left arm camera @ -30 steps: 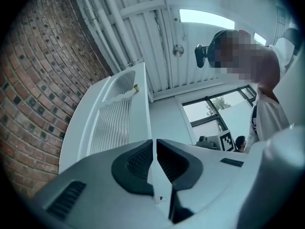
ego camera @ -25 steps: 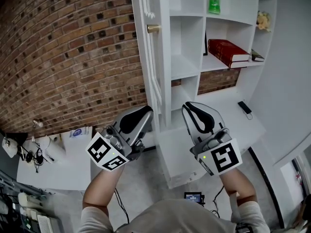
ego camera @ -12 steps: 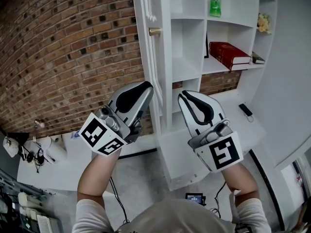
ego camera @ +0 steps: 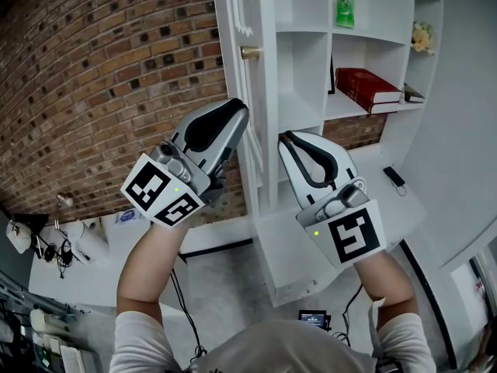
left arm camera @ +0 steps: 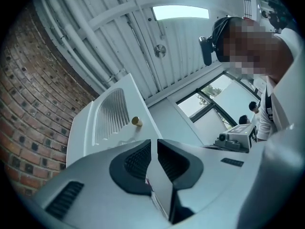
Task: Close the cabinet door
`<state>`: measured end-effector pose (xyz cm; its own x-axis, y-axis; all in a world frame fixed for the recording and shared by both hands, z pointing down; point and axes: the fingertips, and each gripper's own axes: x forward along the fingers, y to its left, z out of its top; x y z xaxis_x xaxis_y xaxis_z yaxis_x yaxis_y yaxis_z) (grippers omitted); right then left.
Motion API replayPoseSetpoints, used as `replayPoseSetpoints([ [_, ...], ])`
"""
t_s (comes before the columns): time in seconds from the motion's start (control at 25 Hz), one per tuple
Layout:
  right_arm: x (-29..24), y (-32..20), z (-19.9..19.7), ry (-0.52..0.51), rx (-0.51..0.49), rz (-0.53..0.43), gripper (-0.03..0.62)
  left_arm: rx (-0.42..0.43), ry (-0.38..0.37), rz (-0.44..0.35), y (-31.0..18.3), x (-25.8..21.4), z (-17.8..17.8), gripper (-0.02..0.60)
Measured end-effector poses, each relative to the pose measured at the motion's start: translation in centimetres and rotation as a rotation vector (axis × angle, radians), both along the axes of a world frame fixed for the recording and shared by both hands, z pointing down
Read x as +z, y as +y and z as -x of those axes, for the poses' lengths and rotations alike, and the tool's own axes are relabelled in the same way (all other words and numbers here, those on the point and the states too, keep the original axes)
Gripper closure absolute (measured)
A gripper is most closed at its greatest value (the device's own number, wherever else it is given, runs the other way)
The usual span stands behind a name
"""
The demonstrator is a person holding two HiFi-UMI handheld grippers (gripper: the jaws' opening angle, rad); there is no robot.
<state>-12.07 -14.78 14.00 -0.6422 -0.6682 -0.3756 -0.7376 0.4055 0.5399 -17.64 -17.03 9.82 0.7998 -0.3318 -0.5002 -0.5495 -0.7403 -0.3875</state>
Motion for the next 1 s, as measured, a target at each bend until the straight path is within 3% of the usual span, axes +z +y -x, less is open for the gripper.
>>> replayPoseSetpoints([
  [0.32, -1.8, -0.4, 0.9, 0.012, 0.012, -0.041, 0.563, 0.004, 0.018, -0.009, -1.4, -2.9, 0.3, 0.497],
  [0.56, -2.6, -0.6, 1.9, 0.018, 0.003, -0.058, 0.562, 0.053, 0.058, 0.0, -2.3, -5.1, 0.3, 0.443],
  [1.0, -3.2, -0.6, 1.8, 0.021, -0.017, -0.08, 0.562, 0.132, 0.075, 0.016, -2.8, -6.7, -1.0, 0.442],
])
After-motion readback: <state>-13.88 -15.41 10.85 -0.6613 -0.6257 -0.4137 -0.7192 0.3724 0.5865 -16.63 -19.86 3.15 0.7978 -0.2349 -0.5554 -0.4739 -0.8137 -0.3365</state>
